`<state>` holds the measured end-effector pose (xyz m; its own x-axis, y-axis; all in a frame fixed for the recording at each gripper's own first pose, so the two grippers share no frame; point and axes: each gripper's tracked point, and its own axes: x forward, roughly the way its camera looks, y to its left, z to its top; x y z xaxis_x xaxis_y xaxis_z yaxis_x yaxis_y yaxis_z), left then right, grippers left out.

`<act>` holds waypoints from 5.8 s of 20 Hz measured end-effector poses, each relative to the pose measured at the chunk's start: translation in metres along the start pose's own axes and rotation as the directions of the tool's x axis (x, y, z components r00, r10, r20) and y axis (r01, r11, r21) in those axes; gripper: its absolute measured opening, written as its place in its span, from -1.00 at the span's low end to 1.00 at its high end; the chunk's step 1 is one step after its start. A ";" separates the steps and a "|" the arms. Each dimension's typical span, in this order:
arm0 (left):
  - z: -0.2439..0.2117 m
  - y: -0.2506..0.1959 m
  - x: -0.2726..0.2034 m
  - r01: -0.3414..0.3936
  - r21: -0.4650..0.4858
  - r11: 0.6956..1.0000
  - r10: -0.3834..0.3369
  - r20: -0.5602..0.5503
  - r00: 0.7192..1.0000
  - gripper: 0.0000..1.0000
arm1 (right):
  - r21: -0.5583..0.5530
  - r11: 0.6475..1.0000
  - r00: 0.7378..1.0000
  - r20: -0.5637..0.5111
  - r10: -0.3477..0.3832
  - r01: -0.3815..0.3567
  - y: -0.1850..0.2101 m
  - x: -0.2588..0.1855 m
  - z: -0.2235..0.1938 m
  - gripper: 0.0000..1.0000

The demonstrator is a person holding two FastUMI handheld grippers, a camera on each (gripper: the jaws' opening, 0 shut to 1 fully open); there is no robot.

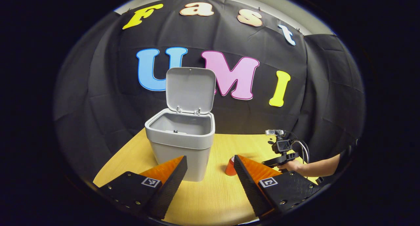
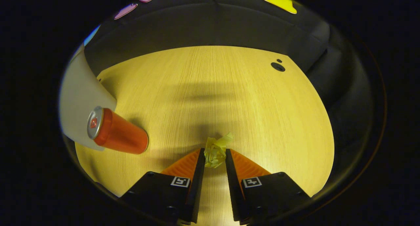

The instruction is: Press the lid of the desktop garbage bin to open it, pick up the crumpled paper on the desktop and throw it into the bin, then pick up the pop can on the desktop and drop it into the bin, and finally close the garbage bin lid.

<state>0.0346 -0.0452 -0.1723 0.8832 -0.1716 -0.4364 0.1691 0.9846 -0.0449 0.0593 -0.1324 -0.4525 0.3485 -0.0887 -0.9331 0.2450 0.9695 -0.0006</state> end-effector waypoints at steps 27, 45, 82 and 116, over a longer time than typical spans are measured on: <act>0.000 0.042 -0.015 -0.072 0.020 0.997 0.071 0.045 0.996 0.87 | -0.563 0.778 0.724 0.408 0.556 -0.279 0.276 -0.280 0.204 -0.15; -0.009 0.056 -0.027 -0.116 -0.021 0.993 0.117 0.061 0.991 0.87 | -0.636 0.713 0.702 0.363 0.613 -0.294 0.333 -0.285 0.168 0.97; -0.189 -0.104 0.248 0.139 0.165 0.977 -0.118 -0.129 0.985 0.88 | -0.104 0.991 0.744 0.668 0.007 0.084 -0.042 -0.222 0.064 0.96; -0.113 -0.129 0.251 0.203 0.175 0.963 -0.190 -0.090 0.978 0.70 | -0.063 0.996 0.779 0.627 -0.005 0.057 -0.060 -0.198 0.059 0.96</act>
<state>0.1851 -0.2110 -0.3779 0.7923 -0.3515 -0.4987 0.4186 0.9078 0.0251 0.0293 -0.1862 -0.2462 0.8374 -0.2172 -0.5016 0.2072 0.9753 -0.0764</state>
